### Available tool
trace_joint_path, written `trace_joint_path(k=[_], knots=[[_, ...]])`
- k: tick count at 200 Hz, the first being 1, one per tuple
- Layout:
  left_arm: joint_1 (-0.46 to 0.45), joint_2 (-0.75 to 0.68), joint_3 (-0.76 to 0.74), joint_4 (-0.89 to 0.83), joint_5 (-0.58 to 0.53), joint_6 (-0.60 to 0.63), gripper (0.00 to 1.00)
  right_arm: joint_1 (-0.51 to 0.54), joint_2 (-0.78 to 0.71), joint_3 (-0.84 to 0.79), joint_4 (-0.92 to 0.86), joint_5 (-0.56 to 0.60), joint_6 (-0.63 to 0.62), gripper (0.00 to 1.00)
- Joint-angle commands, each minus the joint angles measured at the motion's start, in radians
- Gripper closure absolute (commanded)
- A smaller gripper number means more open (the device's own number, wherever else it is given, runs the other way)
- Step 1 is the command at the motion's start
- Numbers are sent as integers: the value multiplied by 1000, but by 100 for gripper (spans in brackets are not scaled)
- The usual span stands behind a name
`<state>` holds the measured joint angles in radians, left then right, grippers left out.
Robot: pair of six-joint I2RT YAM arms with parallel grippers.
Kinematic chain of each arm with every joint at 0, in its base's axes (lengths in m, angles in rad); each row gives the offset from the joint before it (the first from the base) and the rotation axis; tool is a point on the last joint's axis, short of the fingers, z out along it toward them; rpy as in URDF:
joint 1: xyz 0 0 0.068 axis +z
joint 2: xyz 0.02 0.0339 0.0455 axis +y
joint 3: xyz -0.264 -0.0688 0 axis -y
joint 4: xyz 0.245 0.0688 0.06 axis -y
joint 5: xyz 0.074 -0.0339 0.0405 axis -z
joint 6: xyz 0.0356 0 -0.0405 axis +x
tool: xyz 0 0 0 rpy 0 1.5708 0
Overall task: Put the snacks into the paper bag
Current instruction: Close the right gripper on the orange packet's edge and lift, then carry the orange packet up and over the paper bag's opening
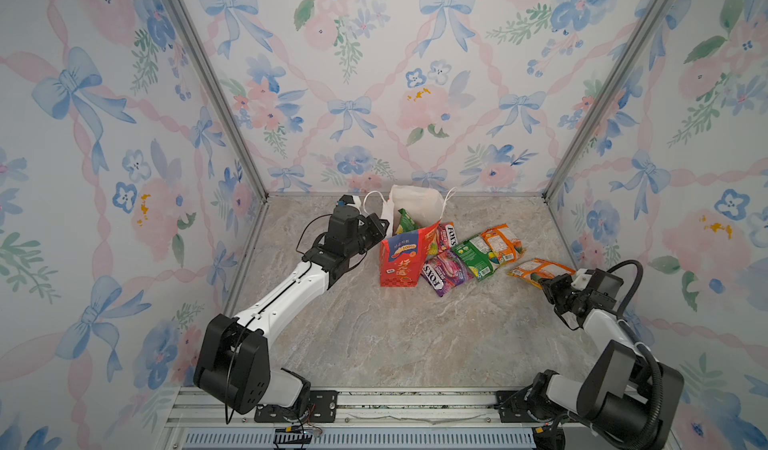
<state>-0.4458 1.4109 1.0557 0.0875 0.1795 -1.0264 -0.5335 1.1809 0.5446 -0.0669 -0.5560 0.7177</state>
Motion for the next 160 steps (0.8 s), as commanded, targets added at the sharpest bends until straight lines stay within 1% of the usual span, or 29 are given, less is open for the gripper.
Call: trace_joint_path(k=[1, 31, 35, 62, 93, 116, 136, 160], knots=[[-7, -11, 37, 31, 2, 20, 100, 10, -82, 64, -144, 14, -72, 100], [-9, -8, 36, 32, 6, 20, 100, 9, -157, 125, -238, 1, -87, 100], [-7, -8, 35, 32, 6, 20, 100, 10, -164, 134, -249, -3, -116, 100], [-7, -7, 33, 32, 7, 20, 100, 10, -211, 219, -326, -27, -147, 100], [-6, -3, 31, 36, 13, 20, 100, 12, -238, 342, -413, -62, -174, 100], [-6, 0, 29, 41, 15, 20, 100, 16, -247, 425, -447, -97, -175, 100], [-6, 1, 28, 44, 18, 19, 100, 37, -246, 497, -466, -126, -167, 100], [-6, 1, 30, 46, 19, 19, 100, 101, -243, 585, -486, -127, -169, 100]])
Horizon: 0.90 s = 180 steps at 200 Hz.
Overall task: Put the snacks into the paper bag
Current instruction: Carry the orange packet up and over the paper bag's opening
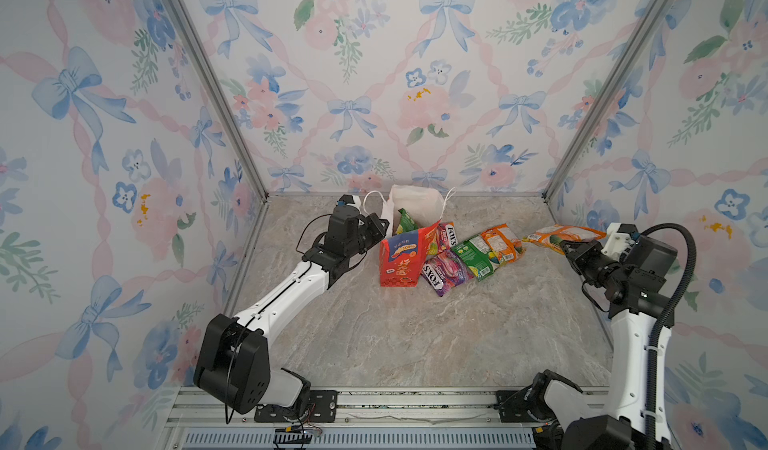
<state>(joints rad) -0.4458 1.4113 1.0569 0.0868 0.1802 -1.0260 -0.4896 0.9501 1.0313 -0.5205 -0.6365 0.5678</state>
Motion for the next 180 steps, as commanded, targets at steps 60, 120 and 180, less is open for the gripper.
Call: trace_joint_path(k=[60, 120, 180], knots=[[-6, -4, 31, 51, 22, 17, 100, 277, 37, 368, -78, 11, -24, 100], [-7, -2, 35, 59, 27, 9, 100, 632, 212, 725, -206, 179, -123, 100], [-7, -3, 40, 57, 29, 7, 100, 948, 513, 1097, -346, 341, -259, 100]])
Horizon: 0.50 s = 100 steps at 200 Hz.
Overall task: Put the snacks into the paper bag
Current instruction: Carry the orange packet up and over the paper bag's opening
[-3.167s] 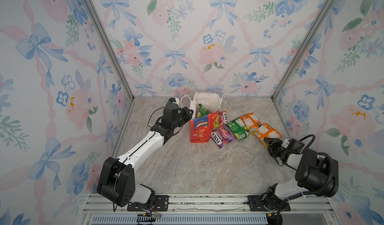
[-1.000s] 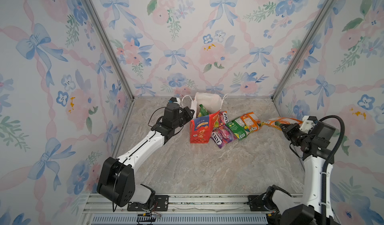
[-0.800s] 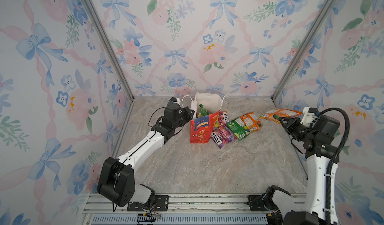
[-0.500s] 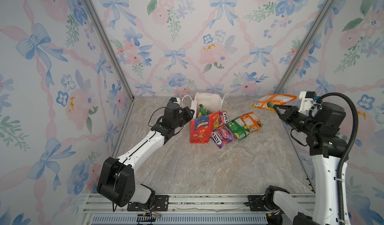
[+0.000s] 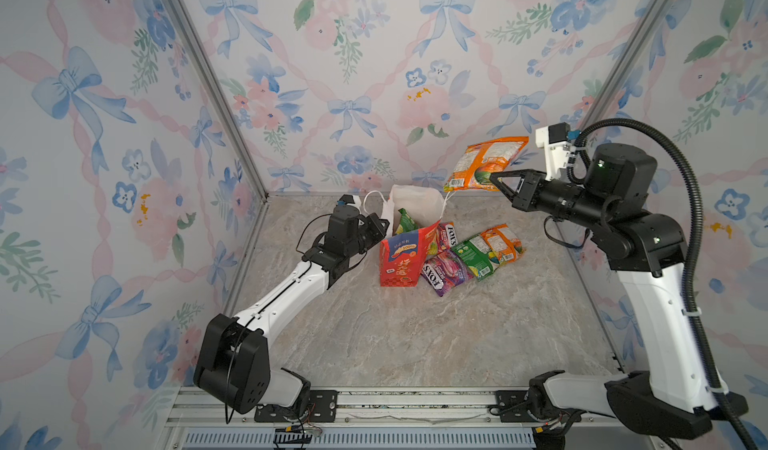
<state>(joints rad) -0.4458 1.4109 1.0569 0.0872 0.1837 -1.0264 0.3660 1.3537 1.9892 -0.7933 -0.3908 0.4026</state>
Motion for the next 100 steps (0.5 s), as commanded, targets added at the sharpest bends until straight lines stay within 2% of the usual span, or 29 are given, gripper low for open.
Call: trace_joint_path(k=[1, 36, 70, 100], knots=[[-6, -3, 40, 57, 25, 8, 100, 96, 115, 142, -77, 98, -97, 100], [-5, -3, 44, 50, 24, 8, 100, 164, 279, 288, -130, 130, -130, 100], [-4, -2, 57, 36, 16, 10, 100, 183, 367, 317, -148, 129, -131, 100], [-7, 4, 85, 12, 4, 22, 100, 198, 400, 318, -193, 182, -155, 100]])
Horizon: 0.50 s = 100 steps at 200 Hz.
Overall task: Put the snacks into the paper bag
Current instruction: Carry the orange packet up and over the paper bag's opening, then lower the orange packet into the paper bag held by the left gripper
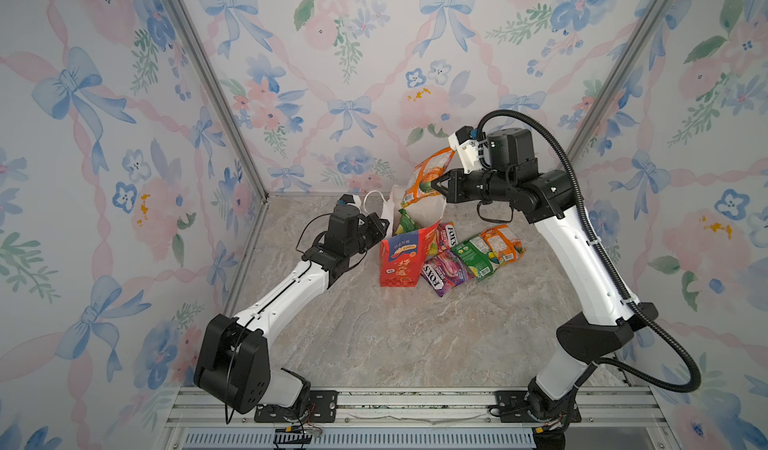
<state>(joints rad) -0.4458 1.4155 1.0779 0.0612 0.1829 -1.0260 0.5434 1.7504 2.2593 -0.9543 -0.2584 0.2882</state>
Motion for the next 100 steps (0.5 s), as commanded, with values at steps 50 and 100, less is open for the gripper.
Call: trace_joint_path(k=[50, 100], knots=[[-27, 15, 96, 8, -26, 41, 100, 39, 64, 70, -88, 93, -86, 100], [-36, 27, 96, 5, -31, 40, 100, 93, 141, 165, -199, 197, -150, 100]])
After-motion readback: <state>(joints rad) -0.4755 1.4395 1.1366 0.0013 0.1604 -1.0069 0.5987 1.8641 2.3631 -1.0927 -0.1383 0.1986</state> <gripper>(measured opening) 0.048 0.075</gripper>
